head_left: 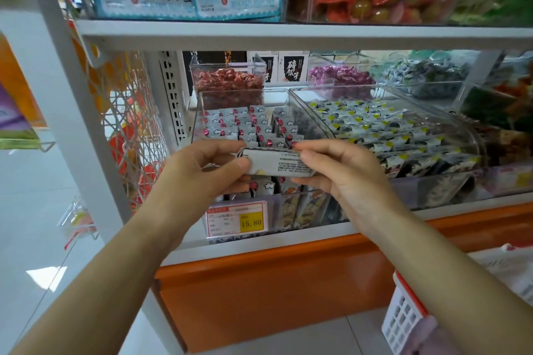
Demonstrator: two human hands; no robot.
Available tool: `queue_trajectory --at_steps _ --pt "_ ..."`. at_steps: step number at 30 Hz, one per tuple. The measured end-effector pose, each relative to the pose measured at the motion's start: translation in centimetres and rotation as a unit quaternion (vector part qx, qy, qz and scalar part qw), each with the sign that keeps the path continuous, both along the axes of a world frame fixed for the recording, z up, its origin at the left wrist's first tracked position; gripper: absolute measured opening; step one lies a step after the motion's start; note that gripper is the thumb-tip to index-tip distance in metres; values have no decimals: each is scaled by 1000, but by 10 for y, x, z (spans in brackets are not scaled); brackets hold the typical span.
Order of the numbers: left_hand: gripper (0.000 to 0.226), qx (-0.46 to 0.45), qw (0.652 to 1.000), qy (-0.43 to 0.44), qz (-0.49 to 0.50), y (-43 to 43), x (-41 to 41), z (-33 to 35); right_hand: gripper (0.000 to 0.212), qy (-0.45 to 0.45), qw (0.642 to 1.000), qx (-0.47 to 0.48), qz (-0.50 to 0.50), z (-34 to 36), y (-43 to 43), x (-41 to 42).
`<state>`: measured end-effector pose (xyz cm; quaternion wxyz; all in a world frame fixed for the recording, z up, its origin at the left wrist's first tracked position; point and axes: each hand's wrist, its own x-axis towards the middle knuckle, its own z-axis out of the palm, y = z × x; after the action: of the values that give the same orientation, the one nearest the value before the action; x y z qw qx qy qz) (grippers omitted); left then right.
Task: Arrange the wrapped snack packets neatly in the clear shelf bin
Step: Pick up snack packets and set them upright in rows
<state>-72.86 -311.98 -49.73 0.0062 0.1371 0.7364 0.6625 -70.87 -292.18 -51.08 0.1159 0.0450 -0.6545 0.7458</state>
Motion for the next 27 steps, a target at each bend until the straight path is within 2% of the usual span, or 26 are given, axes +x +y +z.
queue_trajectory --at_steps 4,8,11,13,15,19,25,27 --pt "23 -23 999 18 -24 -1 2 2 17 3 999 20 -32 0 1 -2" --pt "22 -87 995 44 -26 0 3 2 20 44 987 130 -87 -2 1 -3" --pt "29 -120 991 64 -11 2 5 2 19 72 978 177 -81 -1 -3 -1" --pt "15 -117 991 72 5 3 4 4 19 97 973 198 -72 0 -7 0" --pt "7 -118 991 58 9 0 2 6 20 117 970 204 -64 2 -9 2" --pt "19 -109 994 21 -11 -6 -4 11 20 121 966 223 -40 2 -9 2" --pt "22 -136 989 60 -10 -10 -4 12 17 58 988 144 15 0 -5 -3" --pt "19 -142 987 69 3 -10 -5 10 16 22 988 147 37 1 -2 -6"
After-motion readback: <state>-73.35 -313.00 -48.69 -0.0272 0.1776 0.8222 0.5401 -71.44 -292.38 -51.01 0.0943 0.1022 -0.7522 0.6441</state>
